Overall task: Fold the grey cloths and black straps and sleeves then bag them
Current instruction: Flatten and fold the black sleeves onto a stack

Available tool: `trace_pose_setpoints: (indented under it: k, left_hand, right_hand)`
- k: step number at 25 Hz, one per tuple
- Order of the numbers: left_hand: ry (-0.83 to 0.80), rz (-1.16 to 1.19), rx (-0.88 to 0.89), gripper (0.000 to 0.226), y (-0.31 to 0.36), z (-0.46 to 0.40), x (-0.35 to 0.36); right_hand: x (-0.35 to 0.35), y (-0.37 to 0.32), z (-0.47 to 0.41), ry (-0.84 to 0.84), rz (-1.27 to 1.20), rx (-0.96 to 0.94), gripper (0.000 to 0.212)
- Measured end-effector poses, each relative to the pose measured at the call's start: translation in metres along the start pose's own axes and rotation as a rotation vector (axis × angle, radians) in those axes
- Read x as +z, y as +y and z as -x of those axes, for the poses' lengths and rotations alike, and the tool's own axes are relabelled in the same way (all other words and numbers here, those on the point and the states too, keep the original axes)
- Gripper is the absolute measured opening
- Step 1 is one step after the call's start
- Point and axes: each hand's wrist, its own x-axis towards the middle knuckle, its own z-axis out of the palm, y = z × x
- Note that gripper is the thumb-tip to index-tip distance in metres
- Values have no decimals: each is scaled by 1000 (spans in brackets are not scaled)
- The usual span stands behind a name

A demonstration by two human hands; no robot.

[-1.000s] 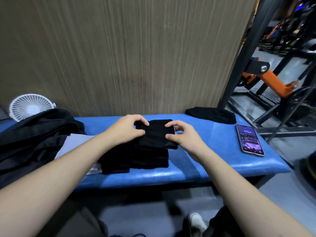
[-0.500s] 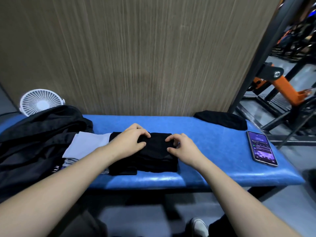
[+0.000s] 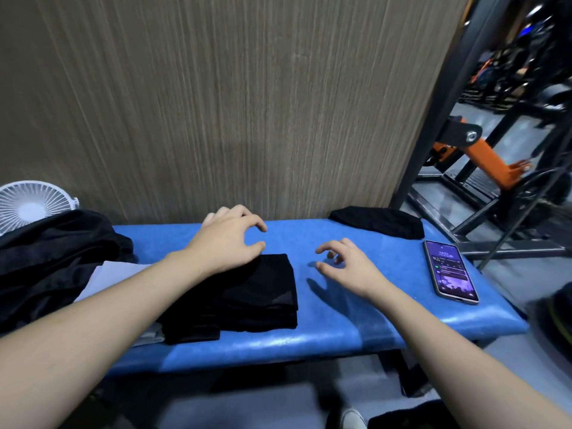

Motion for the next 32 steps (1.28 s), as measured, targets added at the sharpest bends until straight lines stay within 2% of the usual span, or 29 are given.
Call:
trace_pose_setpoints:
  k: [4, 9, 13, 16, 18, 20, 23, 27, 29, 32]
  left_hand:
    - [-10, -63, 48, 50, 34, -63, 25]
    - [-96, -54, 37, 60, 77, -140, 83]
    - [-223, -55, -22, 61, 98, -186, 129]
    - [-344, -40, -92, 68, 102, -206, 151]
    - [-350, 9, -143, 67, 101, -218, 160]
    - [-288, 67, -155, 59, 98, -224, 164]
    - [-205, 258, -149, 46, 100, -226, 169]
    - [-125, 662, -210, 20, 108, -232, 166]
    - [-104, 769, -218, 21, 110, -224, 156]
    - [-184, 780, -228, 33, 100, -202, 137]
  right_hand:
    - [-43, 58, -16, 86, 338, 53, 39]
    - [-81, 118, -46, 200, 500, 154, 45]
    - [-91, 156, -79, 307, 400, 280, 48]
    - [-96, 171, -99, 304, 346, 387, 50]
    - [-101, 177, -112, 274, 347, 495, 52]
    - [-104, 178, -121, 217, 399, 587, 55]
    - [-101, 172, -125, 227, 370, 533, 49]
    - [-98, 159, -121, 328, 87, 386, 41]
    - [-98, 151, -116, 354, 2, 342, 43]
    - [-91, 143, -105, 342, -99, 340, 47]
